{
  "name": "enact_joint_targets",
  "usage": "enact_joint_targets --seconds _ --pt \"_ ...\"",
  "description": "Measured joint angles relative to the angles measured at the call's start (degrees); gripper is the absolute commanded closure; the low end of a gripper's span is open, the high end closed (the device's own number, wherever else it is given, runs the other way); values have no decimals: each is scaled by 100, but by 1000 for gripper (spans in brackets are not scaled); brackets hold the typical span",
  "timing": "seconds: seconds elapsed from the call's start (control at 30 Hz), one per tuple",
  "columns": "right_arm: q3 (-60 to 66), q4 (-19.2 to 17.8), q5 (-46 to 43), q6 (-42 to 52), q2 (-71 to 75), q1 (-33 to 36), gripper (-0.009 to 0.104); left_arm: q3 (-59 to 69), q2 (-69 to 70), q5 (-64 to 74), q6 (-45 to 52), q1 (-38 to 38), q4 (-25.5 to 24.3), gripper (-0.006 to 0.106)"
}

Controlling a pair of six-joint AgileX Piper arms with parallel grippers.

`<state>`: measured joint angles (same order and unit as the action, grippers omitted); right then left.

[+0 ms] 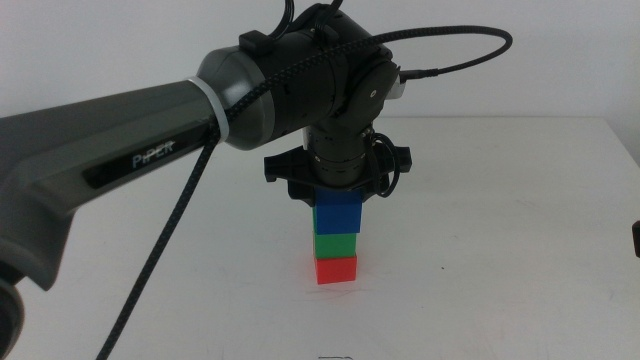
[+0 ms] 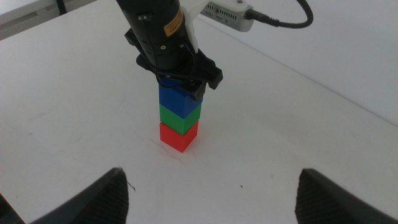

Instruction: Stack red cubes first, then green, then blue cubes in a specific spot.

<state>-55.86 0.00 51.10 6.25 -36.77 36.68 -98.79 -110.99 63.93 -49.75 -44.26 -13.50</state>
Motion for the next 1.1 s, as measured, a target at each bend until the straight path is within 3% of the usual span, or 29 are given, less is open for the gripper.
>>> enact_joint_targets --seconds 0.13,0.73,1.1 --pt "0 0 0 0 0 0 16 0 -19 0 25 0 -103 7" --pt "0 0 0 0 0 0 16 0 1300 276 512 0 -428 7" --pt "0 0 0 0 0 0 16 0 2337 795 1079 83 -1414 7"
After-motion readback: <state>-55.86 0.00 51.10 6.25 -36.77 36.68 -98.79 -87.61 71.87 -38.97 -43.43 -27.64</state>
